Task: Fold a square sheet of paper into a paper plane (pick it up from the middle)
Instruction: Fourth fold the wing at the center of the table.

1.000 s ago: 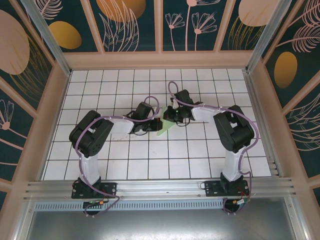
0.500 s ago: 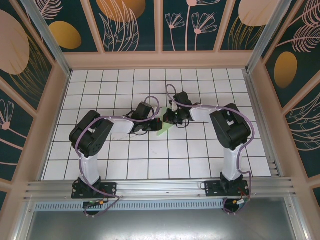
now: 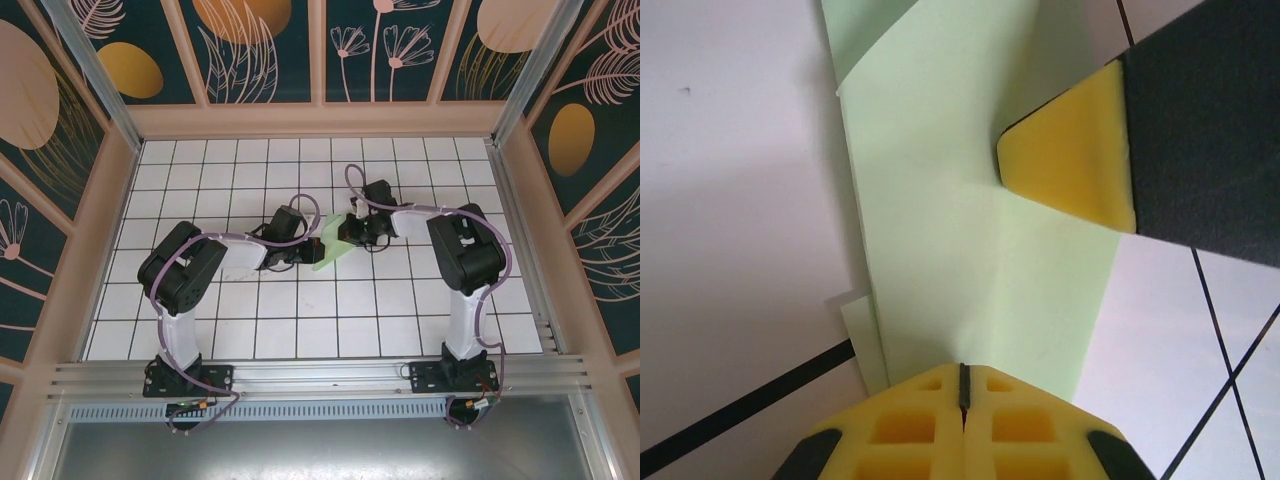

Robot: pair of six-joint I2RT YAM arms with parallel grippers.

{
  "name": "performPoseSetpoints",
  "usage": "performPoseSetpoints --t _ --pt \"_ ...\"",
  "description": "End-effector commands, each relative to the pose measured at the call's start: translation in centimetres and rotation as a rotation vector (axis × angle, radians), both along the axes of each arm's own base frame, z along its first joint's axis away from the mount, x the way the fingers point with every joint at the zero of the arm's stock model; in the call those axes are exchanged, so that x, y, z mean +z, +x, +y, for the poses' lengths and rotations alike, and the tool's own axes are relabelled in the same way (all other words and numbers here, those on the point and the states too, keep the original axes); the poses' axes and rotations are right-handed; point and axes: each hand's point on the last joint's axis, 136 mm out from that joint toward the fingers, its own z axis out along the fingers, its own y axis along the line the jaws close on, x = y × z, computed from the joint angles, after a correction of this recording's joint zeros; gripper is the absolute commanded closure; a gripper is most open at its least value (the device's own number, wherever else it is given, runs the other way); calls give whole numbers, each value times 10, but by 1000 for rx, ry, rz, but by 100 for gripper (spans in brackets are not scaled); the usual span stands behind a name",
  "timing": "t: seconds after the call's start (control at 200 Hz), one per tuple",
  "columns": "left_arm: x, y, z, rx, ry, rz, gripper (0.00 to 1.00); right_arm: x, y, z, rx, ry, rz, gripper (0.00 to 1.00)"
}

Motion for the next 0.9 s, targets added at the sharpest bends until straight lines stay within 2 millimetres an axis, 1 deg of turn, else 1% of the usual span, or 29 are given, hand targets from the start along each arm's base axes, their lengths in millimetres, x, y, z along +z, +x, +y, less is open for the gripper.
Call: performPoseSetpoints --t 0.0,0.07,0.15,0.25,0.34,0.39,0.49,0.63,0.701,0.896 --pt "-72 -61 54 7 242 261 100 -11 30 -32 -71 -83 -37 100" --pt "-71 -60 54 8 244 256 100 4 39 -34 -82 -65 -75 100" --pt "-69 -59 53 9 242 249 100 26 41 -31 -80 -33 -127 100" --pt "-68 -58 53 9 241 243 100 47 33 -27 -82 18 -168 100" --pt "-68 -57 53 10 239 241 100 52 18 -16 -60 38 -177 100" --pt "-68 -57 53 9 240 240 100 51 10 -6 -39 43 -172 100" --pt "-68 -56 52 9 242 240 100 41 -5 16 5 36 -143 100" --pt "-68 -56 52 10 241 240 100 23 -14 33 41 30 -100 100" --pt "-67 -56 52 7 238 237 100 12 -19 37 56 23 -75 100" --pt "-66 -55 51 9 234 236 100 -5 -28 42 81 29 -26 100"
